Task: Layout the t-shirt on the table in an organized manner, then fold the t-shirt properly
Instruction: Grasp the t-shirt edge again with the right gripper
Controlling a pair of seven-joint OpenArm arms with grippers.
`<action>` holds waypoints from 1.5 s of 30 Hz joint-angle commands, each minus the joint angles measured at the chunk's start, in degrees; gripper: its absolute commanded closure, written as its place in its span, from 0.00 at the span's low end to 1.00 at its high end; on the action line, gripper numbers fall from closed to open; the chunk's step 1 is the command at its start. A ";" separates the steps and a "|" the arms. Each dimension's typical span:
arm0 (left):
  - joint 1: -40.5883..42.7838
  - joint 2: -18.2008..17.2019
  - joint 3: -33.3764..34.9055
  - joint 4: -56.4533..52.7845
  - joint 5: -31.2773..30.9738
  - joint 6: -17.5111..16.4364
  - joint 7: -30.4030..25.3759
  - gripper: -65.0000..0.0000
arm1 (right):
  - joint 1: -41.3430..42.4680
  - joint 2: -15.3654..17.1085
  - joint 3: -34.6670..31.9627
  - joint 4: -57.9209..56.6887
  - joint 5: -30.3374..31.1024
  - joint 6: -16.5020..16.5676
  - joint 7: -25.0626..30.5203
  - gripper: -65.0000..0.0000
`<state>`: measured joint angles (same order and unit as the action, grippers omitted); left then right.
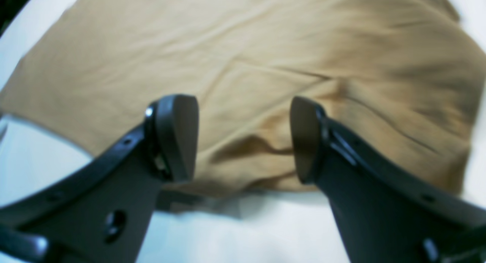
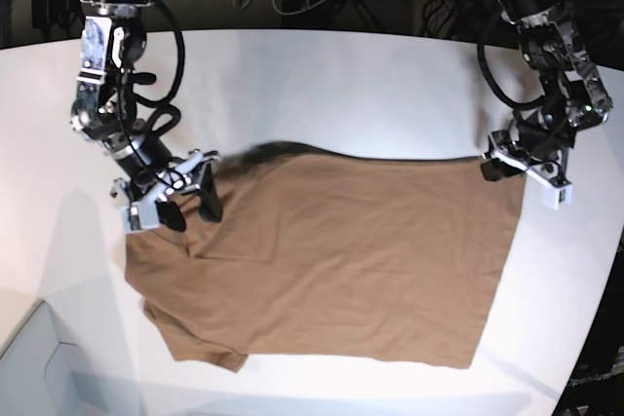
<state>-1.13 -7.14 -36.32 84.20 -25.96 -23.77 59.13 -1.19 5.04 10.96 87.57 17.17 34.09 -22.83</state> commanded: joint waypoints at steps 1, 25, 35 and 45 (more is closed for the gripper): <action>-0.76 -0.64 -0.12 0.85 -0.99 -0.19 -0.80 0.62 | 0.36 0.37 0.86 -0.23 0.90 0.42 1.07 0.40; -1.03 -0.64 0.05 0.85 -0.99 -0.19 -1.24 0.62 | -2.19 -2.71 -4.85 -7.00 1.07 0.60 1.16 0.41; -1.20 0.85 0.05 0.85 -0.99 -0.19 -1.33 0.62 | -1.75 -4.11 -4.85 -7.00 1.07 0.60 1.60 0.99; -1.29 0.85 0.05 0.85 -0.99 -0.19 -1.33 0.62 | -6.68 -4.20 -4.59 0.74 1.07 0.60 1.25 1.00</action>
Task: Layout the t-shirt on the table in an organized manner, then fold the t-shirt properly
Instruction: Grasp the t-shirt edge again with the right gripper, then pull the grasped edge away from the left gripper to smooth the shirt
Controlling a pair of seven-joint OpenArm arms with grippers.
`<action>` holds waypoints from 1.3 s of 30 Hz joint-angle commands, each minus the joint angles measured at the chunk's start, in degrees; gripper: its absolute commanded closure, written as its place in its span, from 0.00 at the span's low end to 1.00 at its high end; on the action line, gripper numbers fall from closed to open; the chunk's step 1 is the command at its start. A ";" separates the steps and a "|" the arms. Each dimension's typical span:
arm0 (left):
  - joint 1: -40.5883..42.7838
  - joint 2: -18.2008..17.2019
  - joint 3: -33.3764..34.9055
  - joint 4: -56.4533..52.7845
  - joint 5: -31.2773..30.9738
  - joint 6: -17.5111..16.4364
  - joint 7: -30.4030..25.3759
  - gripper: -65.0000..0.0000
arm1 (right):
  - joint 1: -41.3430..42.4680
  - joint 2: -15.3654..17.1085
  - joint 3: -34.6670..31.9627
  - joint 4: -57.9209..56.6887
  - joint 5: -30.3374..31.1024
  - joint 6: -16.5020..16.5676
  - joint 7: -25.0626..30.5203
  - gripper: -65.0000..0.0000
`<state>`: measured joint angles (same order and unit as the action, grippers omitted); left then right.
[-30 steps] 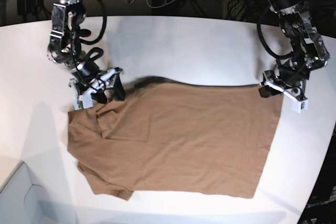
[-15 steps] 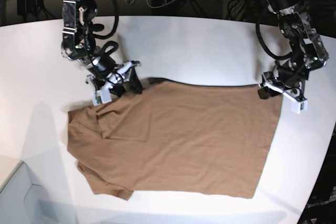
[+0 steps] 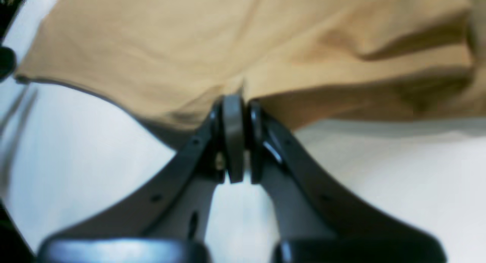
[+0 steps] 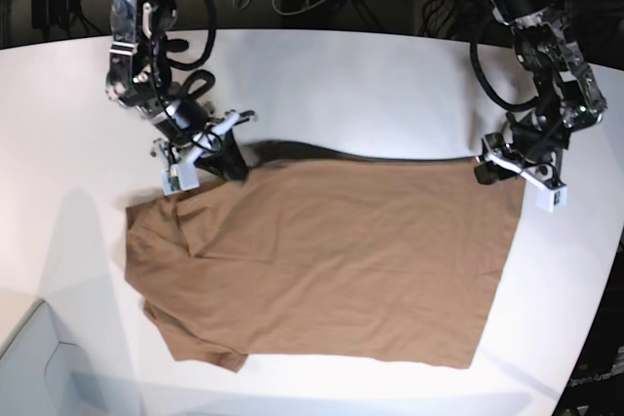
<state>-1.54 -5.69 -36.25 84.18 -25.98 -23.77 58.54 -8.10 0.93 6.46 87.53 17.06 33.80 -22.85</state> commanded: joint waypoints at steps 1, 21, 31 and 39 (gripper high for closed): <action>-0.88 -0.59 -0.01 0.87 -0.97 -0.19 -0.74 0.62 | -1.26 -0.27 -0.26 3.33 1.18 0.88 1.36 1.00; -0.35 -0.59 -0.10 0.87 -0.97 -0.19 -0.30 0.62 | -14.28 -6.86 -11.51 7.02 1.09 0.88 1.09 0.61; 0.88 -1.03 -0.28 0.87 -0.97 -0.19 -0.65 0.62 | -19.02 -5.02 -4.13 13.70 1.18 0.88 1.71 0.48; 0.88 -0.86 -0.28 0.87 -0.97 -0.19 -0.57 0.62 | -14.45 -4.93 4.22 7.90 1.18 0.88 1.09 0.48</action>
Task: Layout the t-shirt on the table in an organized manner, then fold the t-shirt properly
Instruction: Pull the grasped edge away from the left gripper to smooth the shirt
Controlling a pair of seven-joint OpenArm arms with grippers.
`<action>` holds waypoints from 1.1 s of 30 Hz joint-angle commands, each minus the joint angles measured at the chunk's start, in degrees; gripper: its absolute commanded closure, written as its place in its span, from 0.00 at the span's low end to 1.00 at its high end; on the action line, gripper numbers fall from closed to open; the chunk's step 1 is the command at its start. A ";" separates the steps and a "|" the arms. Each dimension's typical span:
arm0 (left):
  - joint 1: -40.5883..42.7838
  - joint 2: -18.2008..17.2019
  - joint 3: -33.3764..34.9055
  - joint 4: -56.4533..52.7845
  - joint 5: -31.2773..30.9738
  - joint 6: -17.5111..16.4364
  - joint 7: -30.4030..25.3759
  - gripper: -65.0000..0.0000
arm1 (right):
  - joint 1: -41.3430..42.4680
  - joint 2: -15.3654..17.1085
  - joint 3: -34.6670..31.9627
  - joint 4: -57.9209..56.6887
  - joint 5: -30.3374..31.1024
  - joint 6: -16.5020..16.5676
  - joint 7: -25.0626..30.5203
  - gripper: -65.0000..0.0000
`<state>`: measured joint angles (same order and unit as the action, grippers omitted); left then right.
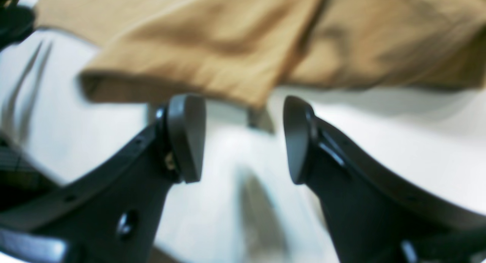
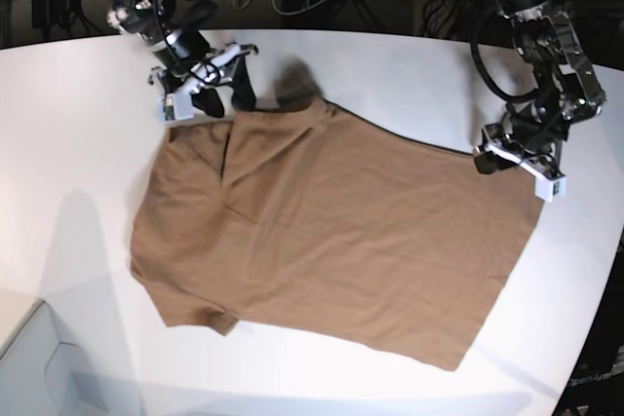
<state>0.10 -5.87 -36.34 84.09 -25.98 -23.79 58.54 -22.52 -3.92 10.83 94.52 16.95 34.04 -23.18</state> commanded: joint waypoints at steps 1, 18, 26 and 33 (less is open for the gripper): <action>-0.76 -0.59 -0.19 0.96 -0.97 -0.16 -0.57 0.62 | 0.50 0.01 0.03 0.20 1.29 0.64 1.42 0.48; -0.76 -0.51 -0.19 0.96 -0.97 -0.16 -0.65 0.62 | 3.67 0.63 -1.64 -4.19 1.20 0.73 1.42 0.49; -0.76 -0.59 -0.19 0.96 -0.97 -0.16 -0.65 0.62 | 3.75 0.71 -4.72 -4.37 1.29 0.73 1.86 0.76; -0.76 -0.77 -0.19 0.96 -0.97 -0.16 -0.65 0.62 | 1.56 0.71 -4.19 -1.11 1.29 0.73 1.86 1.00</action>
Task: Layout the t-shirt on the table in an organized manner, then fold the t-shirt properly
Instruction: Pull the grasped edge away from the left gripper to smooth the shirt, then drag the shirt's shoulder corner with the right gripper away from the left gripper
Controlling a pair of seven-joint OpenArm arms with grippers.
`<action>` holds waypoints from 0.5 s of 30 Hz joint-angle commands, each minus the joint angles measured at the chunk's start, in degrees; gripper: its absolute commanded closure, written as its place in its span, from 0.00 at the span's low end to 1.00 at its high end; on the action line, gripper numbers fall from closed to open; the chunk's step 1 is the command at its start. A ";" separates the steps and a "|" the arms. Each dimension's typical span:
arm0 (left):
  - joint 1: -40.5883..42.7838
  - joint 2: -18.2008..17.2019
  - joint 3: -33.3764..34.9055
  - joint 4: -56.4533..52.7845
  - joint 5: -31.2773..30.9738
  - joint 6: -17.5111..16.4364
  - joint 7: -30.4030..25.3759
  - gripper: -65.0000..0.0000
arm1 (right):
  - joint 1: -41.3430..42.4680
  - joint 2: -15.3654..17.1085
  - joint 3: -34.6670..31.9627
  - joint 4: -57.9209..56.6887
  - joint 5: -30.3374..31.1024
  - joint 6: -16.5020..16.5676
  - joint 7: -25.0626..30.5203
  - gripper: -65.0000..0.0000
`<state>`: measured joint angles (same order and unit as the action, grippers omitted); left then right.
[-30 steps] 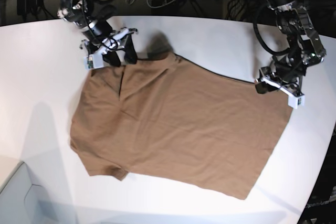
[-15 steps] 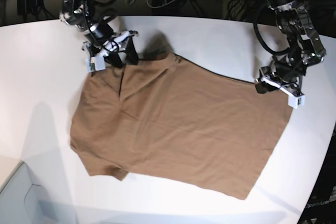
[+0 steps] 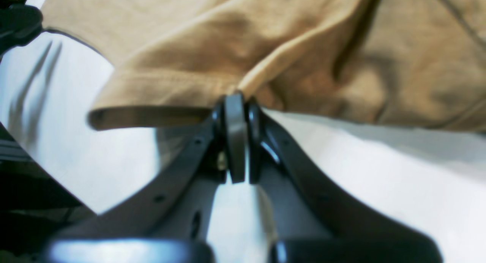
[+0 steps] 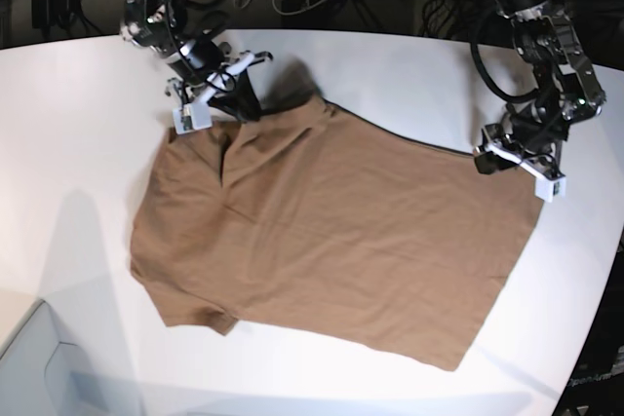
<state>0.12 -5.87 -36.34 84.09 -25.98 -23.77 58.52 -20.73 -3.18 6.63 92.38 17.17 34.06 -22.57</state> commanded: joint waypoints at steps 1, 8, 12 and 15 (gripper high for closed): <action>-0.78 -0.77 -0.19 0.96 -0.97 -0.19 -0.63 0.62 | -1.11 -0.03 0.00 2.26 1.07 0.71 1.34 1.00; -1.04 -0.59 -0.19 1.58 -0.97 -0.19 -0.28 0.62 | -8.94 -1.79 0.88 11.58 1.07 0.71 1.42 1.00; -1.22 -0.51 -0.19 1.58 -1.06 -0.19 -0.28 0.62 | -12.46 -3.55 1.94 13.16 1.07 0.71 1.25 1.00; -1.31 -0.51 -0.19 1.58 -1.06 -0.19 -0.28 0.62 | -15.09 -3.72 1.50 13.16 1.16 0.71 0.98 1.00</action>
<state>-0.36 -5.82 -36.34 84.53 -26.00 -23.77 58.94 -35.57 -6.79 8.29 104.47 17.30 34.30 -22.76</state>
